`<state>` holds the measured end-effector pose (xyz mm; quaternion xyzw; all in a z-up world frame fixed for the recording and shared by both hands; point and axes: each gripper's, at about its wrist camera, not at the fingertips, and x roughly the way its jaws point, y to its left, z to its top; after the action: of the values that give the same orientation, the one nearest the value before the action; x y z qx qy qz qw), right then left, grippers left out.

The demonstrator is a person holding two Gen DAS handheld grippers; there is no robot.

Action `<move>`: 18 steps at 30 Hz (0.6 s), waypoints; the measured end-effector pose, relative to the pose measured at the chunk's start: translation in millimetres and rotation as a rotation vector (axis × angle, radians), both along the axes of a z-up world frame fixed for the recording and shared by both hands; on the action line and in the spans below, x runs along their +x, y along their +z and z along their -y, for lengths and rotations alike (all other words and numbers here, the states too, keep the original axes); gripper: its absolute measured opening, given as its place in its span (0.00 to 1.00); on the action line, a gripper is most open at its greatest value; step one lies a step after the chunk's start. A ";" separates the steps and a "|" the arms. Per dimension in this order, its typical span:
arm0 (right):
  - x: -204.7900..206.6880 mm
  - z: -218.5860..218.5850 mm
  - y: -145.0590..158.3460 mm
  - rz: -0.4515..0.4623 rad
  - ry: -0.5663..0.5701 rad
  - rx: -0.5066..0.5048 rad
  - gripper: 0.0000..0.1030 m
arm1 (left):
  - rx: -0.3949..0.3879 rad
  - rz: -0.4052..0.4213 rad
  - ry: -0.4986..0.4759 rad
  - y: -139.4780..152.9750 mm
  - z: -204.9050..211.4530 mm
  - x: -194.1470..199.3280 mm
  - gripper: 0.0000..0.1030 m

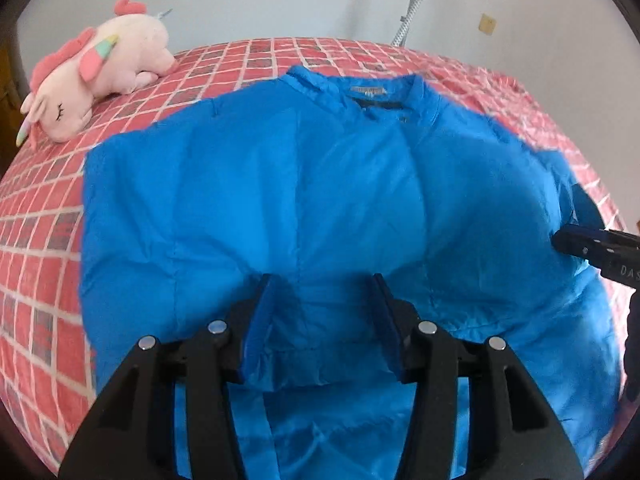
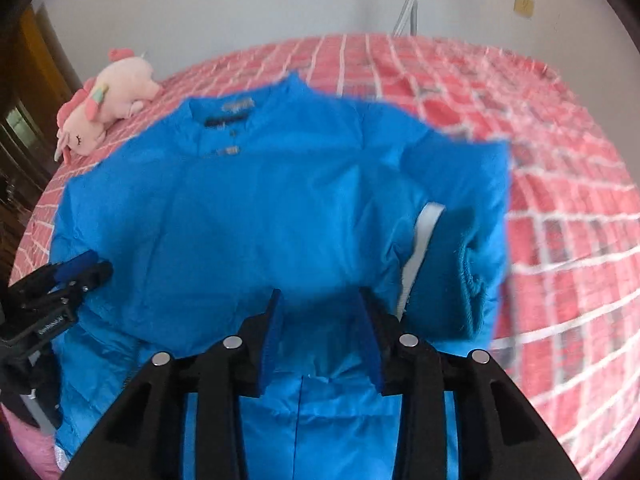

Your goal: Fold large clothes

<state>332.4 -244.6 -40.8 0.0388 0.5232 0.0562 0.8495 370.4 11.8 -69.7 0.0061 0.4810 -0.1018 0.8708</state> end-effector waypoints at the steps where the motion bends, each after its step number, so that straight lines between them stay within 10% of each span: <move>1: 0.3 -0.7 -2.4 0.000 0.001 -0.003 0.35 | -0.002 -0.003 0.002 0.0 -0.8 -0.3 0.48; 10: -14.3 -6.5 30.3 0.077 0.040 0.030 0.37 | -0.008 0.026 0.047 21.9 2.3 -20.8 0.50; 18: 6.4 -9.9 -9.6 -0.006 0.061 0.027 0.37 | -0.009 -0.003 0.015 -1.7 -1.2 -7.0 0.53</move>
<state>338.8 -234.7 -50.4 0.0348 0.5259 0.0891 0.8451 363.4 13.1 -71.3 -0.0017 0.4818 -0.0972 0.8709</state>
